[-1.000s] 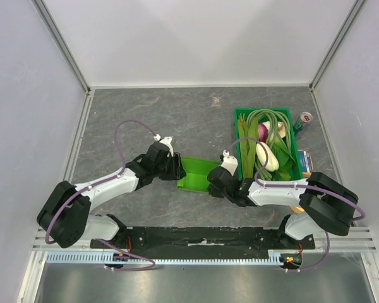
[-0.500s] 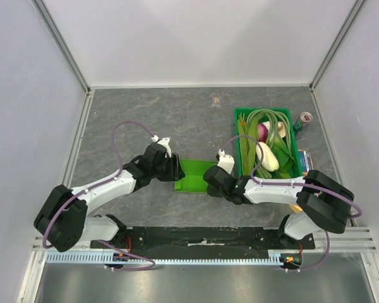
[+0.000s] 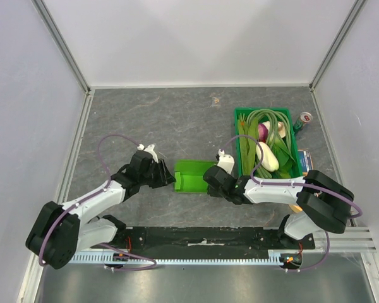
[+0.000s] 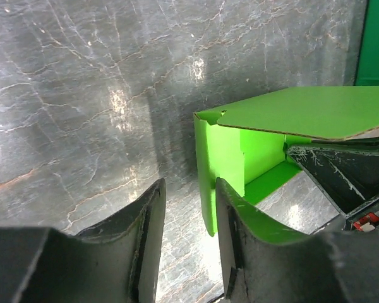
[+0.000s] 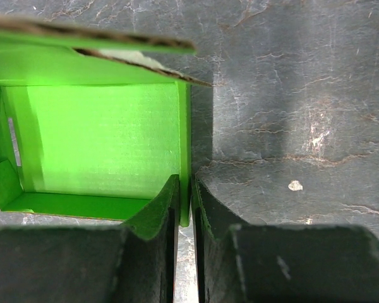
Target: Fold the paper box
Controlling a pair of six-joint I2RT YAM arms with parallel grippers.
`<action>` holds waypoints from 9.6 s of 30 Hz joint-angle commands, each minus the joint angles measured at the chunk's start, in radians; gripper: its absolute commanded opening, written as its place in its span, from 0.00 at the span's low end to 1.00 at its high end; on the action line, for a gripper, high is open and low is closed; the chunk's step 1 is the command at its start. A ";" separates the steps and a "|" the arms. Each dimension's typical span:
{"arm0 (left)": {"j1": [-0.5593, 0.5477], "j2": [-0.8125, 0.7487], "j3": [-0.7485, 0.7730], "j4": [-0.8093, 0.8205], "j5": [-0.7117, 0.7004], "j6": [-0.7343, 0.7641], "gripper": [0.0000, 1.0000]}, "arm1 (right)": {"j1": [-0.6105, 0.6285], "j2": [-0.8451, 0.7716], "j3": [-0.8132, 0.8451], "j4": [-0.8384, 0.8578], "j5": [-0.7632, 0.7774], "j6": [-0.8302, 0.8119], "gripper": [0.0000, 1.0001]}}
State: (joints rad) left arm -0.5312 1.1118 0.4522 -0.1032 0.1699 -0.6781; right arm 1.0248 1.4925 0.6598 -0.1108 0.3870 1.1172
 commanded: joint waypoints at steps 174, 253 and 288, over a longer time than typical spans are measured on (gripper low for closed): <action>-0.411 0.623 0.436 -0.668 -0.885 -0.312 0.02 | 0.129 0.149 0.175 -0.105 0.147 0.092 0.00; -0.242 -0.486 0.270 -0.435 -0.182 0.057 0.75 | -0.637 1.038 1.695 -0.274 -0.080 -0.688 0.82; -0.240 -0.466 0.267 -0.395 -0.125 0.038 0.71 | -0.609 1.183 1.786 -0.400 -0.020 -0.743 0.03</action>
State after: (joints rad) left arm -0.7799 0.6640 0.6987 -0.5220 0.0292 -0.6537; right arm 0.4046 2.7544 2.5179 -0.4553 0.4156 0.4240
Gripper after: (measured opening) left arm 0.716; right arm 0.088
